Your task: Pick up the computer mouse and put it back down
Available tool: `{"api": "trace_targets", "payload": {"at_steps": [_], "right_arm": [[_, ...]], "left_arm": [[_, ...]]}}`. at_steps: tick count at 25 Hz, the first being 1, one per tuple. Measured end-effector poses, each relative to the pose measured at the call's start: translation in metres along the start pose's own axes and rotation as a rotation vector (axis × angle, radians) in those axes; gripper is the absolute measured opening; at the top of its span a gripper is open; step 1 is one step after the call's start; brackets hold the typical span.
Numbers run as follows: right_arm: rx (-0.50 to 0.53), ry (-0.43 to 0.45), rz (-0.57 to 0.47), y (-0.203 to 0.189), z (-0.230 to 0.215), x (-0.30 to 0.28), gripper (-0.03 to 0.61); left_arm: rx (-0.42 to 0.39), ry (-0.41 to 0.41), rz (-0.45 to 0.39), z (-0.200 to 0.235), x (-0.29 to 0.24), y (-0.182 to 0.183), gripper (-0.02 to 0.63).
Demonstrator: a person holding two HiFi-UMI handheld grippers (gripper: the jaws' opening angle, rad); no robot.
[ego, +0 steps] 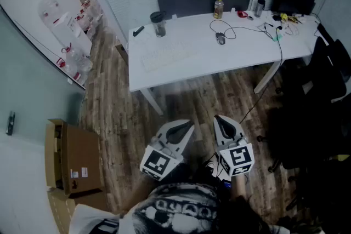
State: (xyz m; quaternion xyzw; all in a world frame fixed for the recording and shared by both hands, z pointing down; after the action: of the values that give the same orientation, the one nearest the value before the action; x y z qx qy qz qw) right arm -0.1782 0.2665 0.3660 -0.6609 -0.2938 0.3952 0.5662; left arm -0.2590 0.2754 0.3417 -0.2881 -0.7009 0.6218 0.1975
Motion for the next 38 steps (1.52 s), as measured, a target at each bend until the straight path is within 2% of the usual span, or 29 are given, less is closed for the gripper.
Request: {"api": "trace_targets", "payload": {"at_steps": [6, 11, 15, 19, 27, 33, 38], "right_arm": [[-0.005, -0.001, -0.001, 0.005, 0.031, -0.042, -0.008], [-0.006, -0.030, 0.022, 0.005, 0.045, -0.063, -0.007], [-0.018, -0.040, -0.013, 0.001, 0.057, -0.077, -0.006], [-0.019, -0.054, 0.020, -0.009, 0.062, -0.079, -0.006], [-0.032, -0.103, 0.031, -0.011, 0.034, -0.081, -0.006], [-0.049, -0.073, 0.052, -0.023, 0.002, -0.088, -0.006], [-0.059, -0.033, 0.039, -0.025, -0.047, -0.096, -0.006]], "left_arm": [[0.017, -0.001, 0.004, 0.042, 0.020, 0.001, 0.015], [0.018, -0.019, 0.008, 0.064, 0.031, -0.019, 0.015], [0.026, -0.038, 0.012, 0.082, 0.039, -0.028, 0.015], [0.044, -0.060, 0.034, 0.090, 0.039, -0.042, 0.015], [0.066, -0.105, 0.010, 0.091, 0.008, -0.041, 0.015], [0.066, -0.097, 0.024, 0.087, -0.026, -0.042, 0.015], [0.061, -0.058, 0.063, 0.085, -0.075, -0.048, 0.015]]}}
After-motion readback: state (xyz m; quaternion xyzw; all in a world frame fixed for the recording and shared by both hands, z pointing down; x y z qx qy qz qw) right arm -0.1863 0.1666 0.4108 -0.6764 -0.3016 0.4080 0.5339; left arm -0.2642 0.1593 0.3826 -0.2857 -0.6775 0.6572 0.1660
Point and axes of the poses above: the fingertips, and each gripper's own axes: x backward along the fingers, z to its left, y out of its top, the point moved 1 cm from there along x, backward along the fingers, and after that the axes turned 8 degrees about y, right-handed, at the moved point
